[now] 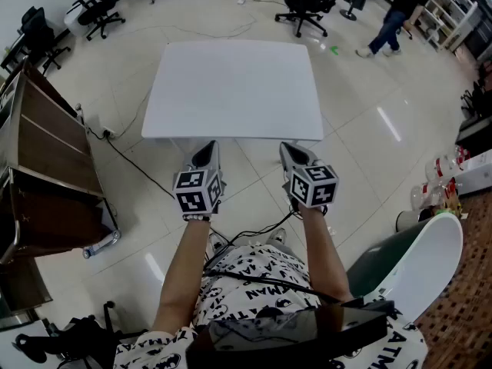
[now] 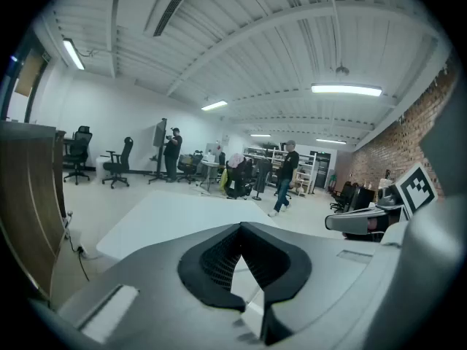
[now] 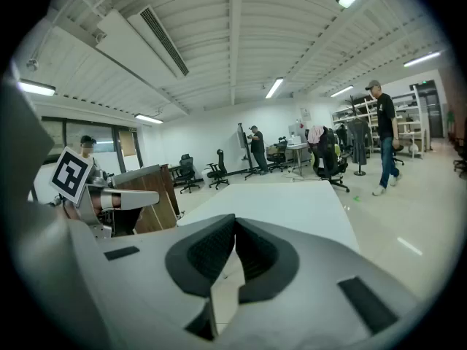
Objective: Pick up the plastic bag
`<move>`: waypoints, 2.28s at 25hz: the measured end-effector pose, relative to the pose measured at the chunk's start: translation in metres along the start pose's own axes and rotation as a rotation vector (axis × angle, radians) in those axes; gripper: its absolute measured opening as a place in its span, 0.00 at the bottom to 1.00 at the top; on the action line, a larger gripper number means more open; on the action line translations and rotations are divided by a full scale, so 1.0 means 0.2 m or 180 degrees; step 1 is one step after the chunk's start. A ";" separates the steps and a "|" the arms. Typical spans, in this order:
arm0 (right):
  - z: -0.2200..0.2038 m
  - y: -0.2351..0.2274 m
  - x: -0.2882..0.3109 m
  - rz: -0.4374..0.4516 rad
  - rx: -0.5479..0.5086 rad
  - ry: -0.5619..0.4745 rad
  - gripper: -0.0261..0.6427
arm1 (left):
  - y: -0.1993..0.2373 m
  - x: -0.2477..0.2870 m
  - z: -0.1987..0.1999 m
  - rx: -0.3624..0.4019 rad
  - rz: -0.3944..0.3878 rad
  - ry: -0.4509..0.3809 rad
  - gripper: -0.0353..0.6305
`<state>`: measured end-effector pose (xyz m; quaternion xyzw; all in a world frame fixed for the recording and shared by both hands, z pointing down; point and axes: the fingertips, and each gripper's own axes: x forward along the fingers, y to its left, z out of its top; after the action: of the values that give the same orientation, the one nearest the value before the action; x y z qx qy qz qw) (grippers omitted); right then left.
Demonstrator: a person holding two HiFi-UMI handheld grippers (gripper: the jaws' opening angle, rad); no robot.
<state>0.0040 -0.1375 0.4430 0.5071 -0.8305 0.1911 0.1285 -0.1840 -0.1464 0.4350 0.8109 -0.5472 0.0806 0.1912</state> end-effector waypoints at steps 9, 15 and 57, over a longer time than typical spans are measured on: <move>-0.04 -0.05 -0.01 -0.0034 -0.0023 -0.0040 0.11 | -0.08 0.04 -0.04 0.0063 -0.0087 0.0094 0.06; -0.20 -0.16 -0.06 -0.0190 0.0154 0.0056 0.30 | -0.22 0.10 -0.19 0.0148 -0.0264 0.0363 0.06; -3.58 -1.93 0.31 -0.0744 0.1108 0.2019 0.42 | -1.38 1.53 -2.95 0.0966 -0.1398 0.2346 0.06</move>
<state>0.3346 -0.0259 1.1806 0.5283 -0.6411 0.4609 0.3120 0.2353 -0.0830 1.0164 0.8438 -0.2398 0.4007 0.2647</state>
